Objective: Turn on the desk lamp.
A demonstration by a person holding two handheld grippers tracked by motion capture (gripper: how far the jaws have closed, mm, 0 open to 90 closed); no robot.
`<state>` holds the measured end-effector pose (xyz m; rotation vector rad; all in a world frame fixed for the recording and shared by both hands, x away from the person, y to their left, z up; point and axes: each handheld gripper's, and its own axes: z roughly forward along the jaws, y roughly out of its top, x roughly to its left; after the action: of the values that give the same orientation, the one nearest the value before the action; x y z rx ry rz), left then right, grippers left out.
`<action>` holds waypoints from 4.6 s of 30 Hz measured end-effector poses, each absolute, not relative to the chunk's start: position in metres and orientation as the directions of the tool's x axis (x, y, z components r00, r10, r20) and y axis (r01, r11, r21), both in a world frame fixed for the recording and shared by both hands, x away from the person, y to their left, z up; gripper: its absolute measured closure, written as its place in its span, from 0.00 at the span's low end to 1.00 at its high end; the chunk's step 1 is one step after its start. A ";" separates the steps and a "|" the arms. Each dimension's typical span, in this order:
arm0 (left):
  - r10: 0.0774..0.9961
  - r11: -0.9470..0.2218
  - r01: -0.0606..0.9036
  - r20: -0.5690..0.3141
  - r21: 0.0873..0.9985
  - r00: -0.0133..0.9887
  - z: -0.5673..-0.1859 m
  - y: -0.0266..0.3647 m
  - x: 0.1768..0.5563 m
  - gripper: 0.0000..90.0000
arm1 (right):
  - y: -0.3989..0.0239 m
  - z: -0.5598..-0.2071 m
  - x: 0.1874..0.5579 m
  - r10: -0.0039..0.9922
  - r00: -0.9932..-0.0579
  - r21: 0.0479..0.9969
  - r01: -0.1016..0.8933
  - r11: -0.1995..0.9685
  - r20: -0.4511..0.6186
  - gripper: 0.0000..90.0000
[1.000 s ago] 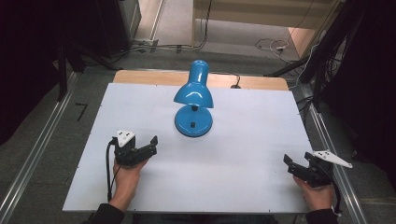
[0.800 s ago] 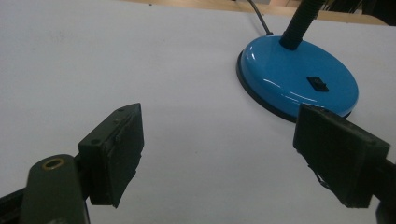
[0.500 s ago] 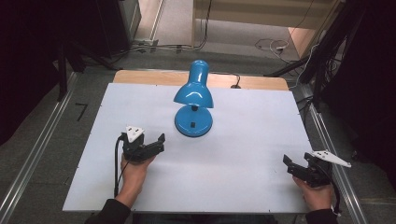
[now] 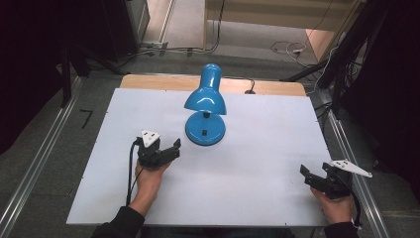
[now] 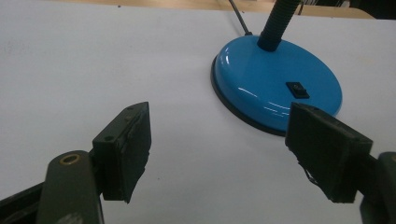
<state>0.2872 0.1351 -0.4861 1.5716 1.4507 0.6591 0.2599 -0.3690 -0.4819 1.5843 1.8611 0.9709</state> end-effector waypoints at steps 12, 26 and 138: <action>0.964 0.054 0.508 -0.179 0.859 0.199 -0.486 0.126 0.295 0.29 | -0.368 -0.482 0.260 0.978 -0.196 0.786 0.615 0.071 0.065 0.15; 0.954 0.033 0.519 -0.182 0.854 0.240 -0.489 0.113 0.309 0.39 | -0.368 -0.482 0.261 0.978 -0.197 0.783 0.618 0.069 0.070 0.15; 0.936 -0.012 0.521 -0.174 0.853 0.307 -0.486 0.069 0.325 0.43 | -0.371 -0.482 0.261 0.974 -0.209 0.784 0.617 0.063 0.087 0.16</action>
<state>0.3252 0.0688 -0.4862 1.6651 1.3397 0.5724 0.2608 -0.3710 -0.4817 1.5817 1.8752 0.9958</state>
